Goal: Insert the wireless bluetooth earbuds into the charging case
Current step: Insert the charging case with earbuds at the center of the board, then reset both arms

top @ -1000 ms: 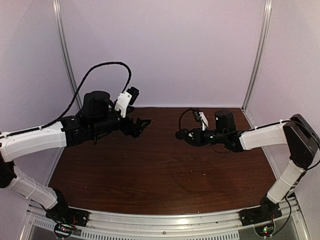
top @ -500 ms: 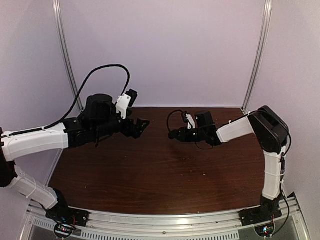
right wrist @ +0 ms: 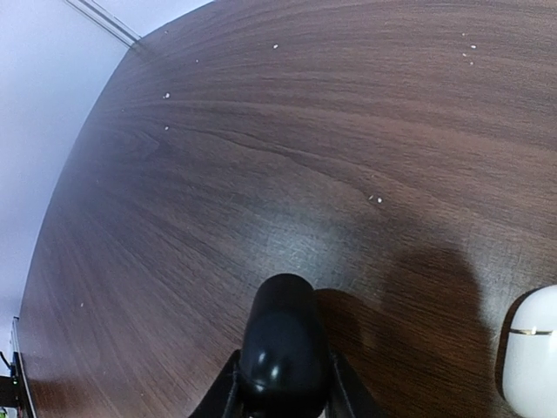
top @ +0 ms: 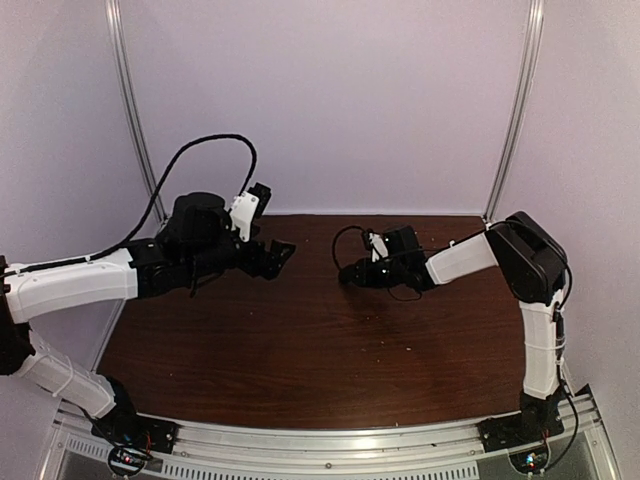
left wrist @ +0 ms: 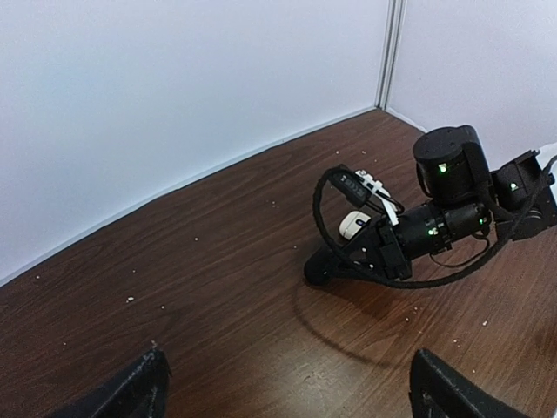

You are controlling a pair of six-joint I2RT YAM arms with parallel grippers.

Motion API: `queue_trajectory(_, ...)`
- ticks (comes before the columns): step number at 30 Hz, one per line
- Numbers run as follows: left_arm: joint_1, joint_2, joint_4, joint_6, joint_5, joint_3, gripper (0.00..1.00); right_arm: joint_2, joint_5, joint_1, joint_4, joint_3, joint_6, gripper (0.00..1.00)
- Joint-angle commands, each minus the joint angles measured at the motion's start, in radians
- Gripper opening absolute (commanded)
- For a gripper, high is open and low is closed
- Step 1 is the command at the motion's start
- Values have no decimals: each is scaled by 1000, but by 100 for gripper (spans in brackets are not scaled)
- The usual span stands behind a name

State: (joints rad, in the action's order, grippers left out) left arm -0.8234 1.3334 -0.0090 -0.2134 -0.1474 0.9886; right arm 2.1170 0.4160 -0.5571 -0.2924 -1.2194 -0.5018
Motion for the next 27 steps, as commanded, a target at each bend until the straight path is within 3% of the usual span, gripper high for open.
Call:
queue_trajectory(1,15,-11,27,-16,-9,-6,98,-30,-85,-7,43,10,9,33)
queue_trajectory(5,20,0,27,-14,-2,-1,97,-54,-98,-7,68,17,29,46)
queue_trajectory(16,41,28,14,-31,32,29,98,-188,-139,-4,115,53,72,57)
queue_trajectory(17,55,32,14,-46,50,37,98,-218,-141,-3,115,63,77,64)
queue_trajectory(19,89,41,-16,-79,108,52,98,-269,-151,-1,121,81,87,94)
queue_trajectory(20,104,45,-17,-95,133,57,98,-300,-157,1,125,92,98,99)
queue_trajectory(27,180,76,-32,-121,214,103,98,-541,-257,16,161,168,166,100)
